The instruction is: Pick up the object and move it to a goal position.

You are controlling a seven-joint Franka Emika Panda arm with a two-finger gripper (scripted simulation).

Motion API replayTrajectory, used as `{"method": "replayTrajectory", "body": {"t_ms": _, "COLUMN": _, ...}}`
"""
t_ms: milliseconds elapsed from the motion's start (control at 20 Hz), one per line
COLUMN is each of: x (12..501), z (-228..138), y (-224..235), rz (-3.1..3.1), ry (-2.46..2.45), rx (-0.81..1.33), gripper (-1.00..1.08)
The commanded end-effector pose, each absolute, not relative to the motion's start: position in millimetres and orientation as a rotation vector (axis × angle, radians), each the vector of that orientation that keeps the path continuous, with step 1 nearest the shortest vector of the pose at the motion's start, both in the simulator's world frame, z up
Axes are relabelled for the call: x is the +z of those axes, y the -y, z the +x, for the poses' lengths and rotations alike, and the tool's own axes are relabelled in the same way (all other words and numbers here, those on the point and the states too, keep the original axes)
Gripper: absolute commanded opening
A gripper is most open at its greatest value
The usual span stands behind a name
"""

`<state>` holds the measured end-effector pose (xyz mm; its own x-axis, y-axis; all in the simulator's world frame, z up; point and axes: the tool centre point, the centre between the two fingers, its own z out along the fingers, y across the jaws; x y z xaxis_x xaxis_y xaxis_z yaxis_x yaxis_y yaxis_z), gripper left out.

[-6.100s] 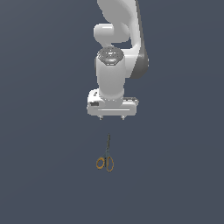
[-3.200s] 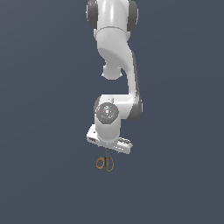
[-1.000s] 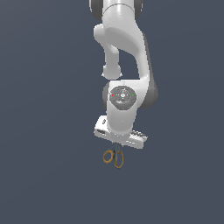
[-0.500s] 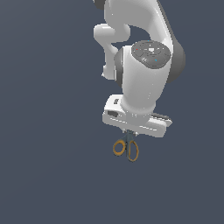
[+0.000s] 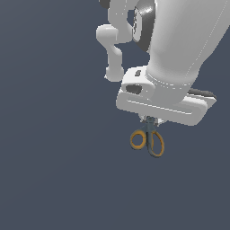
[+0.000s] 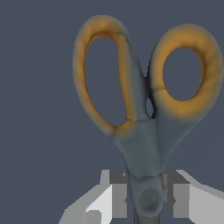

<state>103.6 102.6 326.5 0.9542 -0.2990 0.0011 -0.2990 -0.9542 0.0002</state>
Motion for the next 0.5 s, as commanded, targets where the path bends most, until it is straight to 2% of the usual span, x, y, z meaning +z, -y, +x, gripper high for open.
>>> {"method": "replayTrajectory", "body": {"t_ms": 0, "x": 346, "z": 105, "y": -110, "rz": 3.105, "ry": 0.476, "rx": 0.001, "gripper": -1.00}}
{"method": "replayTrajectory", "body": {"t_ms": 450, "x": 391, "z": 109, "y": -127, "rz": 3.105, "ry": 0.475, "rx": 0.000, "gripper": -1.00}}
